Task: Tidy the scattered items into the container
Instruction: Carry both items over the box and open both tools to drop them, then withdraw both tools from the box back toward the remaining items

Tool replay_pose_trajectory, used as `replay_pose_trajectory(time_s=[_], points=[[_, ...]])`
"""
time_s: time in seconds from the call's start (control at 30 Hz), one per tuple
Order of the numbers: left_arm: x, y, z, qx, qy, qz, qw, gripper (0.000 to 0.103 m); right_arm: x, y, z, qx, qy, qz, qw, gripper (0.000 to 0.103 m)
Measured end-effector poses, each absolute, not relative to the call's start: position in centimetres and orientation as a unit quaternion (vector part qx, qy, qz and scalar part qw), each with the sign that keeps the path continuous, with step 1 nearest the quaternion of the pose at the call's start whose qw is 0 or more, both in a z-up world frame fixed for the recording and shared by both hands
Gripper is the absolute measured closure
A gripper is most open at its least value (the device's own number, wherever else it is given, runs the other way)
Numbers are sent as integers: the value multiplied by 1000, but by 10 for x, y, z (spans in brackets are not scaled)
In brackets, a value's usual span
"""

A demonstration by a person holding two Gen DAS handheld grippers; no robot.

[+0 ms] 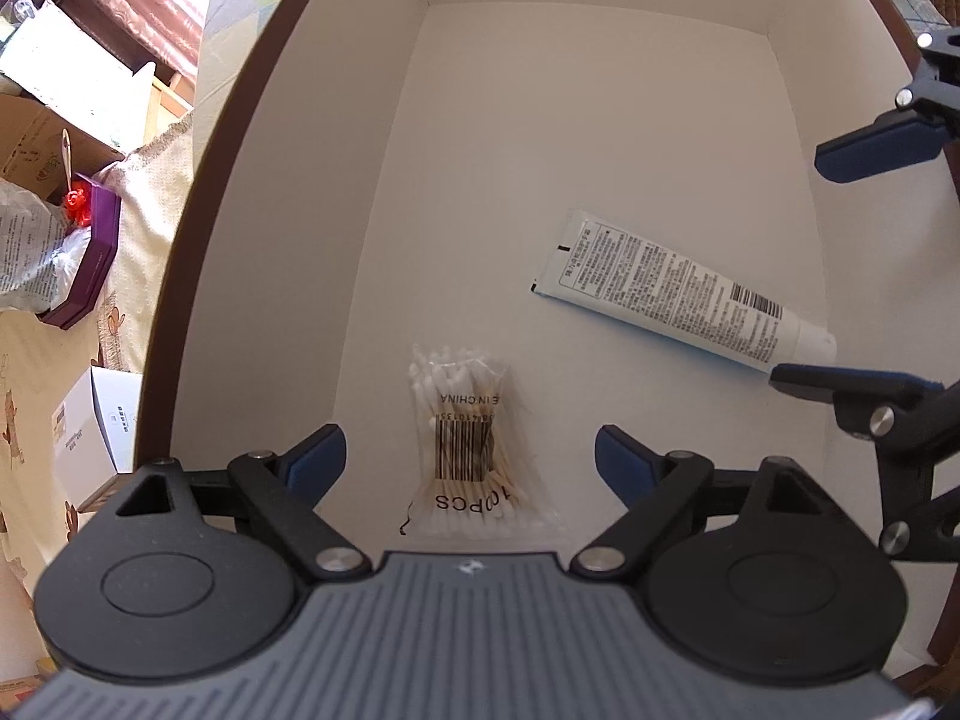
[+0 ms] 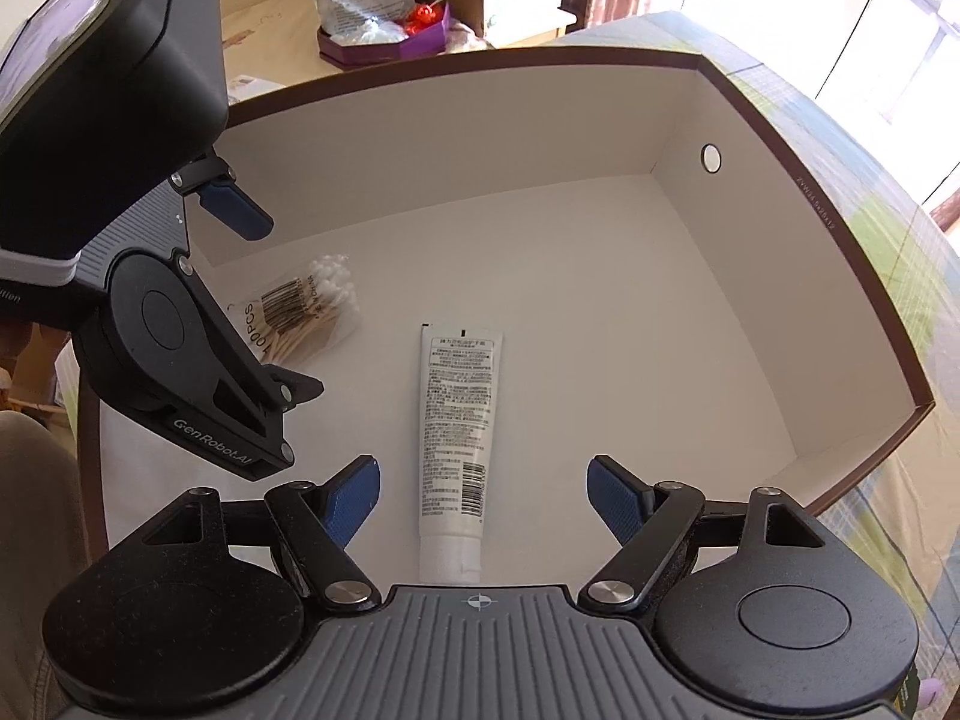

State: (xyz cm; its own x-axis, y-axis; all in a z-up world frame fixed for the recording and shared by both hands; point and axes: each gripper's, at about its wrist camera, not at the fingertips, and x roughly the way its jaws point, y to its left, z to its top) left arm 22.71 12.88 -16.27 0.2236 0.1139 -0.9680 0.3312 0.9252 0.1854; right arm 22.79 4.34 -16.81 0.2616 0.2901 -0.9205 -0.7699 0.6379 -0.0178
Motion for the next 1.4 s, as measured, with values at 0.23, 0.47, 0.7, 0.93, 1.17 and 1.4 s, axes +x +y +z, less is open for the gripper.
replay_pose_trajectory(time_s=[0.23, 0.47, 0.7, 0.93, 1.17, 1.4], points=[[225, 130, -145, 181, 607, -59, 772, 15, 199, 40, -147, -238, 483, 349, 767, 21], [216, 130, -125, 175, 596, -52, 782, 15, 186, 28, -126, -223, 467, 344, 784, 21], [197, 123, -98, 156, 582, -40, 797, 15, 176, 7, -101, -197, 452, 333, 804, 21], [176, 111, -72, 133, 567, -35, 812, 15, 162, -21, -77, -163, 441, 323, 822, 21], [156, 98, -50, 113, 554, -28, 824, 15, 146, -54, -62, -131, 433, 302, 839, 21], [132, 72, -32, 86, 525, -47, 845, 15, 127, -104, -56, -92, 431, 263, 858, 21]])
